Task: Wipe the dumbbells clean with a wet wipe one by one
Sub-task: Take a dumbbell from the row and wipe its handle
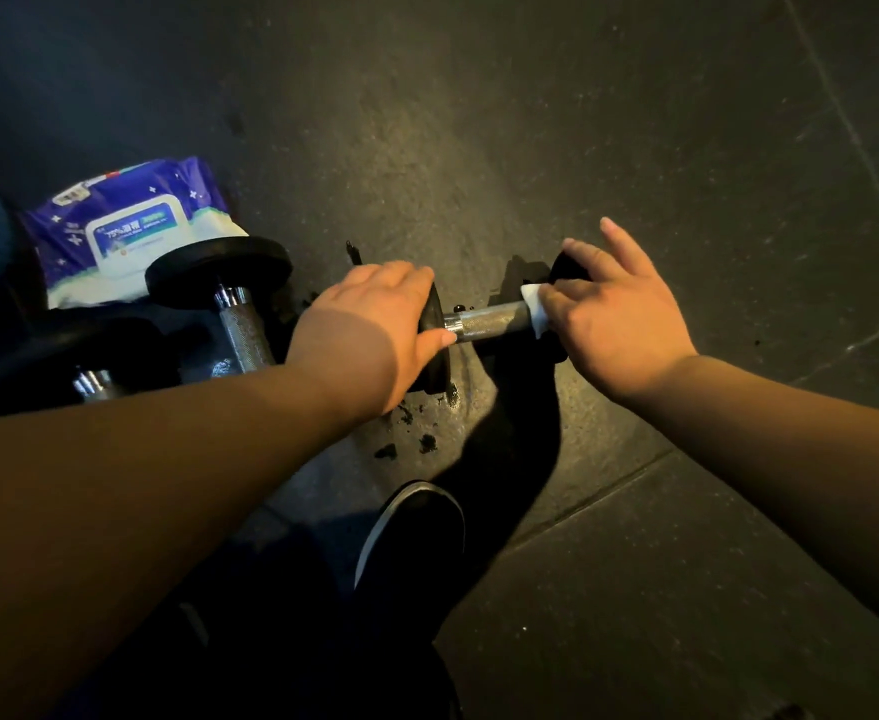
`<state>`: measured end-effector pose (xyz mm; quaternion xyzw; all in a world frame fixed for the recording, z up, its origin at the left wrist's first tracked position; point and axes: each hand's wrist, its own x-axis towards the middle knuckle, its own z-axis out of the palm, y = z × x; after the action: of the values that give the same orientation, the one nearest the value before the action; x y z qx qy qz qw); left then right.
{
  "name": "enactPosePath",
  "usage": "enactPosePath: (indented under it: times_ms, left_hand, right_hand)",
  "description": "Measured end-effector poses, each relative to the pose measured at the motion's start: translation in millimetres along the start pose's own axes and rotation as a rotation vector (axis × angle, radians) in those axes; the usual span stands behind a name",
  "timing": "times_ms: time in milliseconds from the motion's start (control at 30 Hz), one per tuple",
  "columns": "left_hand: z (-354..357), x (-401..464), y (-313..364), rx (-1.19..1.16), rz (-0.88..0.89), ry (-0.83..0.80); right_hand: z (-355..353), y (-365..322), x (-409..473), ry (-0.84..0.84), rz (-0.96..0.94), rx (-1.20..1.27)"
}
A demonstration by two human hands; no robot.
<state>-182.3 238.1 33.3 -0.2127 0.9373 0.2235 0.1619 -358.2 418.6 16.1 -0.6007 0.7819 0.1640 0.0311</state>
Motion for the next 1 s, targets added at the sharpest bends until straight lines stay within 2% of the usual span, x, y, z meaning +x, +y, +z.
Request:
enactPosePath:
  times_ms: [133, 300, 433, 533, 633, 833, 1000]
  left_hand:
    - [0, 12, -2, 0.005, -0.039, 0.01]
    - [-9, 20, -2, 0.122, -0.006, 0.137]
    - [-2, 15, -4, 0.215, 0.02, -0.032]
    - [-5, 26, -4, 0.233, 0.007, -0.076]
    - [-17, 47, -11, 0.178, -0.011, -0.137]
    - [-45, 87, -25, 0.062, -0.032, -0.367]
    - [-55, 98, -28, -0.02, -0.065, -0.443]
  right_hand:
    - [3, 1, 5, 0.014, 0.032, -0.022]
    - [3, 3, 17, -0.008, 0.065, -0.009]
    - [5, 6, 21, 0.002, 0.047, -0.013]
    - [4, 8, 25, 0.005, 0.047, -0.021]
    - [3, 10, 32, -0.002, 0.058, -0.038]
    - [-2, 14, 43, 0.015, 0.072, -0.042]
    - [1, 17, 49, 0.017, 0.07, -0.054]
